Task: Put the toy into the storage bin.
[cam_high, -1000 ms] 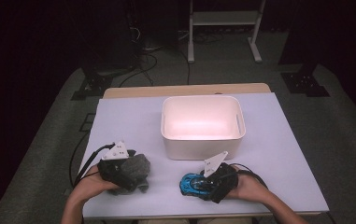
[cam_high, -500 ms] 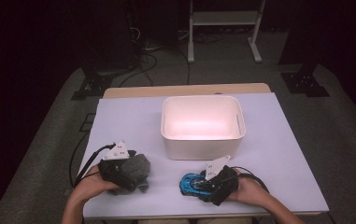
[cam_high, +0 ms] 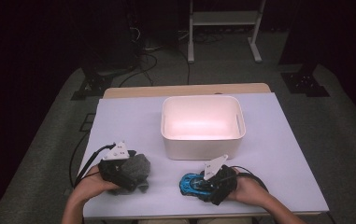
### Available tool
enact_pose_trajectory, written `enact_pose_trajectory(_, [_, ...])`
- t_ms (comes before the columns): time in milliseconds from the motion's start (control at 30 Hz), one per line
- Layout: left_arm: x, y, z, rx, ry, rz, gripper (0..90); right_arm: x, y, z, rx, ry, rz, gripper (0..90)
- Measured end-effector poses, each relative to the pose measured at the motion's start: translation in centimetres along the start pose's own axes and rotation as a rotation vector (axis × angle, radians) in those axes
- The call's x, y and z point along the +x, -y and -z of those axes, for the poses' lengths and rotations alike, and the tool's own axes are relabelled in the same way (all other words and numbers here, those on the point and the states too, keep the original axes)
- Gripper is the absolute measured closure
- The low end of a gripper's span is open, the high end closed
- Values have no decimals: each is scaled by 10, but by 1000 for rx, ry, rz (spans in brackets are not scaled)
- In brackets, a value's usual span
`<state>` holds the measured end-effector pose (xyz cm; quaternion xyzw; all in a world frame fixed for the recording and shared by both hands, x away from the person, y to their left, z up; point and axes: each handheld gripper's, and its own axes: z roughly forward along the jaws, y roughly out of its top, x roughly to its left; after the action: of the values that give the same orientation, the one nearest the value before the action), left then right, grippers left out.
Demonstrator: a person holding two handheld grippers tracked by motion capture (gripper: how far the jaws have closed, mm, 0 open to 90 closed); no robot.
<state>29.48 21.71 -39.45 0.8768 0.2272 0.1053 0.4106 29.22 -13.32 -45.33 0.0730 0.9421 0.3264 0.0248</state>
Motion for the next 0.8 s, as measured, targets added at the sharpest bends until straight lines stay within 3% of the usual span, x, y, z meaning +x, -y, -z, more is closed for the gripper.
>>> enact_pose_trajectory(333, [0, -1, 1, -1, 2, -3, 24, -1, -10, -1, 80, -8, 5, 159])
enact_pose_trajectory(567, [0, -1, 1, -3, 1, -3, 24, -1, -11, -1, 82, -5, 8, 154])
enact_pose_trajectory(800, [0, -1, 2, -7, 0, -3, 24, 0, -19, -4, 118, -9, 21, 157])
